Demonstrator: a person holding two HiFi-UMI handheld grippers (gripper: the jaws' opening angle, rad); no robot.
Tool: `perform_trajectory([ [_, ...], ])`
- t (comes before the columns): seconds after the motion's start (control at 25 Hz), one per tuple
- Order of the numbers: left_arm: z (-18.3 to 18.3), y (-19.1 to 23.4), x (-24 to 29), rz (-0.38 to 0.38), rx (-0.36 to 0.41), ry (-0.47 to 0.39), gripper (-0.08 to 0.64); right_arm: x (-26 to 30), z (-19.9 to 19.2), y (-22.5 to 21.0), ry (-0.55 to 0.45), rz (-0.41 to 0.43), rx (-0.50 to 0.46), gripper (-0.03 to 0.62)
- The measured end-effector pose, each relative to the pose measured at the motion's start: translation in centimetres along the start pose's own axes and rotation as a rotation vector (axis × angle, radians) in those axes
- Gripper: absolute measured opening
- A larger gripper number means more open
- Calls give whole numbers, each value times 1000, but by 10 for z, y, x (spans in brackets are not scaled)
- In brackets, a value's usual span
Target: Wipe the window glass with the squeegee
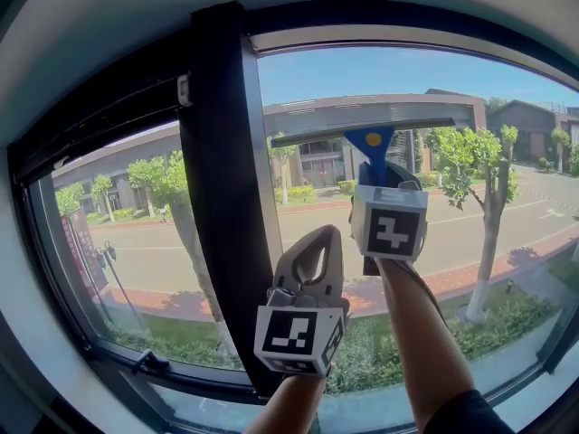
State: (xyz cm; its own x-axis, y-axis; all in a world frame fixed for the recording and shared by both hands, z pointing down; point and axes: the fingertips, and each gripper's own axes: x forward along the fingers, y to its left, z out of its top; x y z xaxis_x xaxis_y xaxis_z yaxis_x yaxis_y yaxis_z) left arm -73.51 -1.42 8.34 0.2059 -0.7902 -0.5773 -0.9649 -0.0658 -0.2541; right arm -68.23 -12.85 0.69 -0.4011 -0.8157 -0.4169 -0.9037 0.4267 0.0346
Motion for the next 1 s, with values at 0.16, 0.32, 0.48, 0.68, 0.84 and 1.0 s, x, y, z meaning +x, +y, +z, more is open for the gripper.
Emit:
perform_trajectory([
  [0.16, -10, -2, -5, 2, -9, 20, -5, -9, -17, -1, 23, -4, -7, 127],
  [0.32, -19, -2, -11, 9, -21, 37, -5, -18, -32, 1, 36, 0, -6, 127],
  [0.48, -31, -2, -16, 11, -20, 59, -5, -25, -54, 5, 61, 5, -6, 127],
  [0.68, -53, 0, -26, 20, -18, 104, -5, -35, -84, 7, 89, 4, -8, 127],
  [0.84, -68, 1, -32, 24, -28, 133, -5, -43, -102, 10, 96, 6, -8, 127],
  [1.0, -82, 1, -37, 18, -37, 163, -5, -50, -118, 14, 105, 16, 0, 127],
])
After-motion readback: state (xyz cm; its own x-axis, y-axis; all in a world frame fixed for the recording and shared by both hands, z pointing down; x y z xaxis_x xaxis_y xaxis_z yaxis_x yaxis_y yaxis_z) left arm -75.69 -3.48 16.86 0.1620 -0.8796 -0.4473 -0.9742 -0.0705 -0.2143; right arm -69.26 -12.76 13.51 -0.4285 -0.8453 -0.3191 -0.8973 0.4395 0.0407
